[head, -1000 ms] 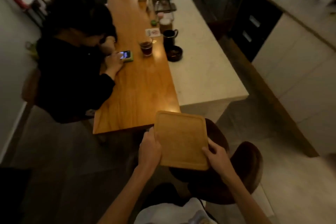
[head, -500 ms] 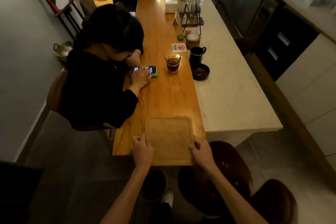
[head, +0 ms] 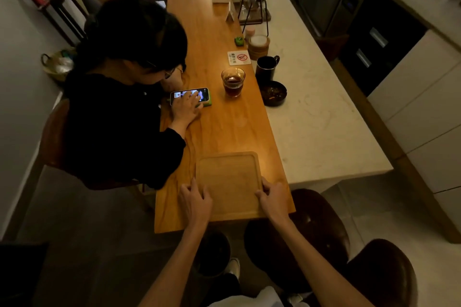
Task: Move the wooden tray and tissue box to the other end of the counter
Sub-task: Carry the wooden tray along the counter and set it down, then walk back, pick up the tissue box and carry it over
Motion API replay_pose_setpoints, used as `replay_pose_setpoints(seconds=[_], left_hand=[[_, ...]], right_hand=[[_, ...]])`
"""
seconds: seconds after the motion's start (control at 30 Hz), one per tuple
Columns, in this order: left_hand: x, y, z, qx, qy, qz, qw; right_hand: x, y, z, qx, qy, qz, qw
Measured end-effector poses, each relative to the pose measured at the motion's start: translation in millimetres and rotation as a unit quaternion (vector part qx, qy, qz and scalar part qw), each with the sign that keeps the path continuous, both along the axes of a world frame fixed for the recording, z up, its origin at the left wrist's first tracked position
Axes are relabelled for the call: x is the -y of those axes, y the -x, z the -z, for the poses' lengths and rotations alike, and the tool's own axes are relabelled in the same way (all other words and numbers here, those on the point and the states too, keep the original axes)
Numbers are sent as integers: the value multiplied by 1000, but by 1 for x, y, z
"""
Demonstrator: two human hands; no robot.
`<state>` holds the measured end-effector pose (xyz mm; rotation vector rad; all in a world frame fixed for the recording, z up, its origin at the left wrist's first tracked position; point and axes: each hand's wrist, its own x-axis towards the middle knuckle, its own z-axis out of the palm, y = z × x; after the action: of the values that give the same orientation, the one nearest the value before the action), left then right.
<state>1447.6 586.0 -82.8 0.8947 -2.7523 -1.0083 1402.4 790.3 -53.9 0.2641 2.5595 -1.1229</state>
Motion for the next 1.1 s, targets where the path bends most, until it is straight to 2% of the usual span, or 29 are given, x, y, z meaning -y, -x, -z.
replay_pose_setpoints(seconds=[0.17, 0.27, 0.4, 0.5, 0.7, 0.9, 1.1], left_hand=[[5, -10, -6, 19, 33, 71, 997], [15, -34, 1, 5, 90, 145, 985], [40, -70, 22, 25, 102, 263, 959], [54, -73, 25, 19, 79, 302, 950], [55, -73, 18, 2, 65, 300, 952], [64, -76, 13, -5, 55, 302, 952], [72, -78, 10, -4, 29, 282, 959]], right_hand=[[-12, -11, 7, -37, 20, -39, 998], [-27, -30, 17, -81, 4, -140, 987], [-43, -55, 32, -156, -40, -269, 950], [-34, -57, 31, -194, -77, -248, 946], [-31, -57, 30, -204, -95, -239, 945], [-26, -56, 29, -191, -134, -244, 941], [-18, -59, 26, -175, -129, -232, 948]])
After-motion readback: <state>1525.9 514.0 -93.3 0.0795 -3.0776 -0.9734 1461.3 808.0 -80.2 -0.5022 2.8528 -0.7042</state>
